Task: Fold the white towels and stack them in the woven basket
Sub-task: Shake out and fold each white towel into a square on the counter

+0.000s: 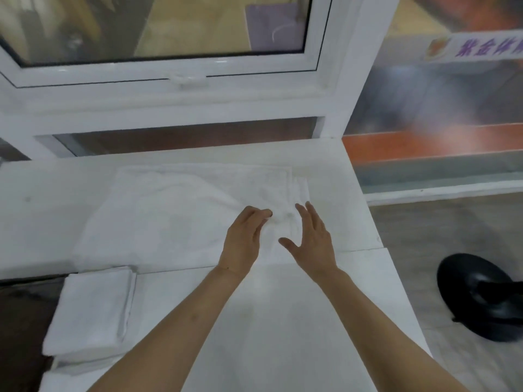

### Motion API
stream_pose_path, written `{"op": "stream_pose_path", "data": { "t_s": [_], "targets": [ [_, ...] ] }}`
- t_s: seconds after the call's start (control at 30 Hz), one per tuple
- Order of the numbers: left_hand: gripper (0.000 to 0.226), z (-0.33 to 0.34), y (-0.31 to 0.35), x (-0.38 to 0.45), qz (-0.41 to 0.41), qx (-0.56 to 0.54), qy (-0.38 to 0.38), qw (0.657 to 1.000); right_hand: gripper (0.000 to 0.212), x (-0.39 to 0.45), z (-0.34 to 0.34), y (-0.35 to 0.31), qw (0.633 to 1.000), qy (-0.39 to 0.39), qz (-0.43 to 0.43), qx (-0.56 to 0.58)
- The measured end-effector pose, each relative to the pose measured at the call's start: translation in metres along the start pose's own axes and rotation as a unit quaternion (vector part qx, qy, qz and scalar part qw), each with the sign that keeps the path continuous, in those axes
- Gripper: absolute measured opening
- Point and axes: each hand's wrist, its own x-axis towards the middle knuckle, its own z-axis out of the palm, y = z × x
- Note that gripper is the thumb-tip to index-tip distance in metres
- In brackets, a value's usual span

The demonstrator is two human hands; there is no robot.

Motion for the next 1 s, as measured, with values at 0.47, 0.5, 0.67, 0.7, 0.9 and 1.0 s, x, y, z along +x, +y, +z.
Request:
{"op": "stream_pose_path", "data": {
  "t_s": [0.47, 0.5, 0.67, 0.7, 0.9, 1.0],
  "targets": [
    [0.017, -0.220, 0.101, 0.022, -0.012, -0.120, 0.075, 0.990, 0.015, -0.084, -0.036, -0.173, 0.977, -0.046, 0.024, 0.207],
    [0.016, -0.229, 0.109, 0.020, -0.006, -0.126, 0.079, 0.989, 0.016, -0.091, -0.040, -0.183, 0.975, -0.053, 0.014, 0.216],
    [0.015, -0.279, 0.142, 0.023, 0.019, -0.148, 0.114, 0.982, 0.018, -0.118, -0.072, -0.219, 0.973, -0.042, -0.029, 0.226],
    [0.014, -0.291, 0.147, 0.026, 0.019, -0.153, 0.124, 0.980, 0.021, -0.121, -0.084, -0.223, 0.972, -0.015, -0.027, 0.234],
    [0.016, -0.349, 0.159, 0.036, 0.002, -0.228, 0.179, 0.957, 0.005, -0.137, -0.174, -0.256, 0.927, 0.142, -0.051, 0.343],
    [0.023, -0.367, 0.159, 0.041, -0.006, -0.241, 0.185, 0.953, 0.006, -0.138, -0.212, -0.273, 0.915, 0.182, -0.090, 0.350]
  ]
}}
